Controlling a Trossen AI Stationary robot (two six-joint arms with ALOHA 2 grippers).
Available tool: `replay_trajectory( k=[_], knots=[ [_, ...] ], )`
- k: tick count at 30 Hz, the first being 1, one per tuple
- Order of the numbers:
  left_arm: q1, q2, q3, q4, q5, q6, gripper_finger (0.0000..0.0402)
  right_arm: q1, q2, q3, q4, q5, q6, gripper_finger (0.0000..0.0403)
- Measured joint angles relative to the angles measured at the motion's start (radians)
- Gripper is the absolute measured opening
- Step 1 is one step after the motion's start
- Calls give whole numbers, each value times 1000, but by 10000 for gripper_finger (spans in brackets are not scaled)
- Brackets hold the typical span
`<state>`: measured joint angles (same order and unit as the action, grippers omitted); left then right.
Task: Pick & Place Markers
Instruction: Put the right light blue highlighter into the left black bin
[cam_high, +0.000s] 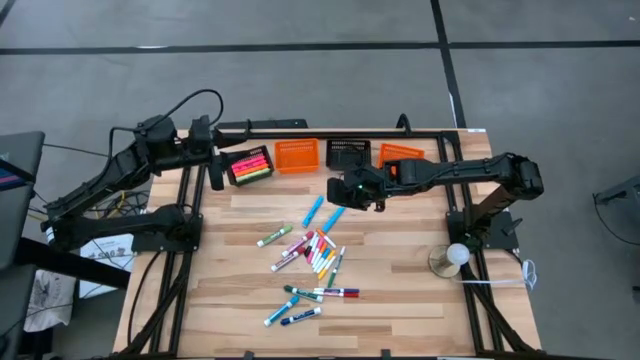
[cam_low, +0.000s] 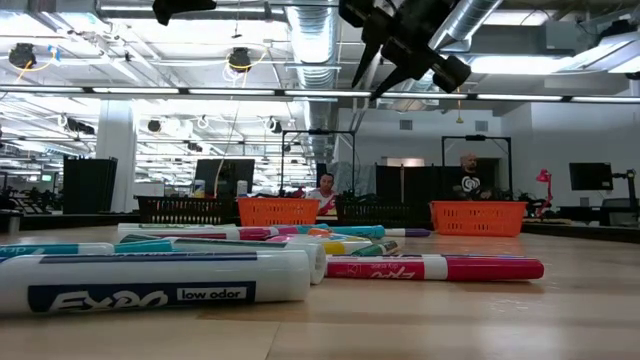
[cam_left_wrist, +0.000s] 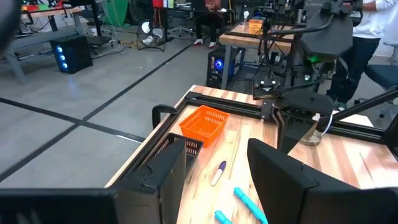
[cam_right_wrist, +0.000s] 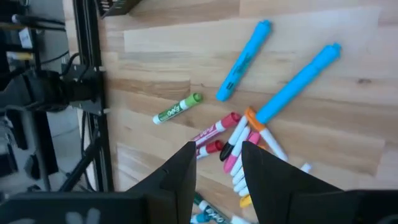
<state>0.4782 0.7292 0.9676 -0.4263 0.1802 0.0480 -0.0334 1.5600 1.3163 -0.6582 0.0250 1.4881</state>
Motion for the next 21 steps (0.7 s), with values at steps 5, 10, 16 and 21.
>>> replay_trajectory(
  k=[5,10,16,21],
  knots=[
    [0,0,0,0,0,28,172,8,41,-1,-12,0,135,118],
    [1,0,0,-1,0,29,172,4,154,0,-1,-9,231,118],
    [0,0,0,-2,0,66,172,-29,272,0,9,-58,303,118],
    [2,0,0,-4,-1,72,172,-57,334,1,45,-97,334,118]
  ],
)
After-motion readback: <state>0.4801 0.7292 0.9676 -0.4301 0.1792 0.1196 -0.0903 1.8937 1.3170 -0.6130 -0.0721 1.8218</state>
